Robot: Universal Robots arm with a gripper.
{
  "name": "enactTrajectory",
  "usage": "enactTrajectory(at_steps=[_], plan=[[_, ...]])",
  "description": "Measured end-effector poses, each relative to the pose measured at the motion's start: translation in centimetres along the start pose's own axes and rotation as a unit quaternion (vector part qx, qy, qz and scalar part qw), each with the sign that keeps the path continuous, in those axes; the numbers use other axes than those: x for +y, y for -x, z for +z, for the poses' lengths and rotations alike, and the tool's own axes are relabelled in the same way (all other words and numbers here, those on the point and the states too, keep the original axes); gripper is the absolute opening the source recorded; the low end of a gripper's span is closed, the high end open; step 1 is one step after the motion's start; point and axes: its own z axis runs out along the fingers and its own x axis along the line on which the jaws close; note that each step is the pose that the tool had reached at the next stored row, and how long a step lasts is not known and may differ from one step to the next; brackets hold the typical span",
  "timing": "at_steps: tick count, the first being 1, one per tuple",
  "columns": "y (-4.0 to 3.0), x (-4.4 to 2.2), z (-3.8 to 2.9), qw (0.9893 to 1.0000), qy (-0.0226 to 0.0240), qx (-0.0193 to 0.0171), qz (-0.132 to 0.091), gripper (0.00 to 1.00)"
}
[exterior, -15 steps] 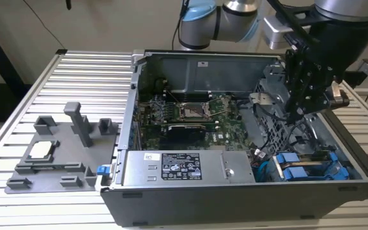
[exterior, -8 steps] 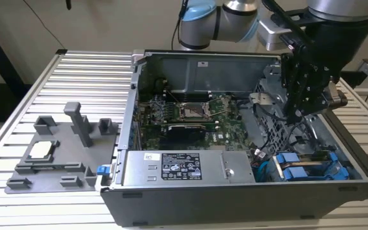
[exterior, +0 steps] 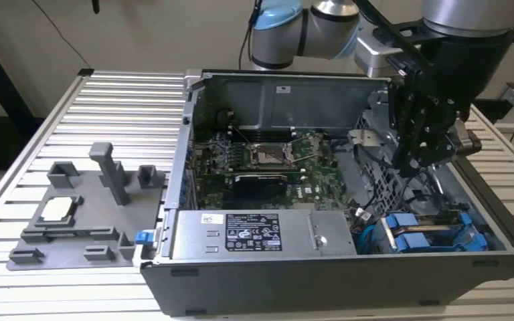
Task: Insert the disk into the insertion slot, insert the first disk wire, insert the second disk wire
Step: 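Insert the first disk wire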
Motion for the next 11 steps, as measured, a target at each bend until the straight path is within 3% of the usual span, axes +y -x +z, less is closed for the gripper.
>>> enactTrajectory(at_steps=[5,7,11], plan=[[0.00,0.00,0.00,1.0000,0.0002,0.0029,0.000,0.27],[0.01,0.00,0.00,1.0000,0.0003,0.0041,0.000,0.18],[0.01,0.00,0.00,1.0000,0.0005,0.0063,-0.001,0.16]])
